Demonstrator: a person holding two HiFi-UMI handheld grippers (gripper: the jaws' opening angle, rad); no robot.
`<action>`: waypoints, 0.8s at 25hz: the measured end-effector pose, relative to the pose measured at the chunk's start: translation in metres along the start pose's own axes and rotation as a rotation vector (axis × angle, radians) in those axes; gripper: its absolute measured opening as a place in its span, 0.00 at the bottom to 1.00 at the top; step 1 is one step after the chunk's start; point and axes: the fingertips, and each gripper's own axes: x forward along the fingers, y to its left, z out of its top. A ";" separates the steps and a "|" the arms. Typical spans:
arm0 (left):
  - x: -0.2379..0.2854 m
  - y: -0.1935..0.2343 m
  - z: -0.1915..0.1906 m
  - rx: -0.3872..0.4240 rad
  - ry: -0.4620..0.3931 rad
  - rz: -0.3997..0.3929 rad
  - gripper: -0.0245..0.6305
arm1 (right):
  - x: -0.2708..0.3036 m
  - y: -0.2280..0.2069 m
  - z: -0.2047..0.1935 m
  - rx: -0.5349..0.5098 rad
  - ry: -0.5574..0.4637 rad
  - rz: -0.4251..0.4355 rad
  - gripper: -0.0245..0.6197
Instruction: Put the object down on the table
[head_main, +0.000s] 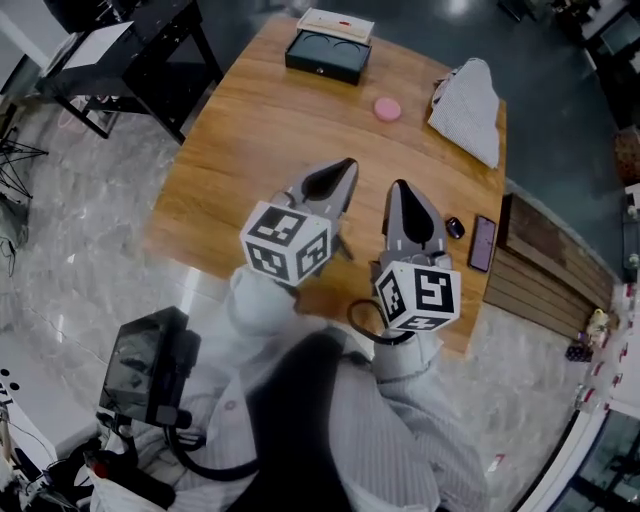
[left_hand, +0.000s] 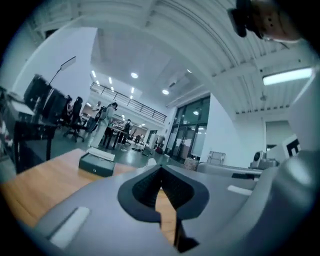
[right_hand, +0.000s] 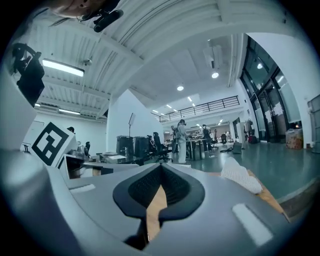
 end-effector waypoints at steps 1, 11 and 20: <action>0.002 -0.005 0.006 0.062 0.004 -0.003 0.04 | 0.002 -0.001 0.004 -0.004 -0.011 0.001 0.06; 0.008 -0.037 0.033 0.261 -0.009 -0.045 0.04 | 0.006 -0.007 0.020 -0.030 -0.039 0.007 0.06; 0.009 -0.038 0.029 0.244 0.005 -0.051 0.04 | 0.007 -0.007 0.019 -0.042 -0.026 0.020 0.05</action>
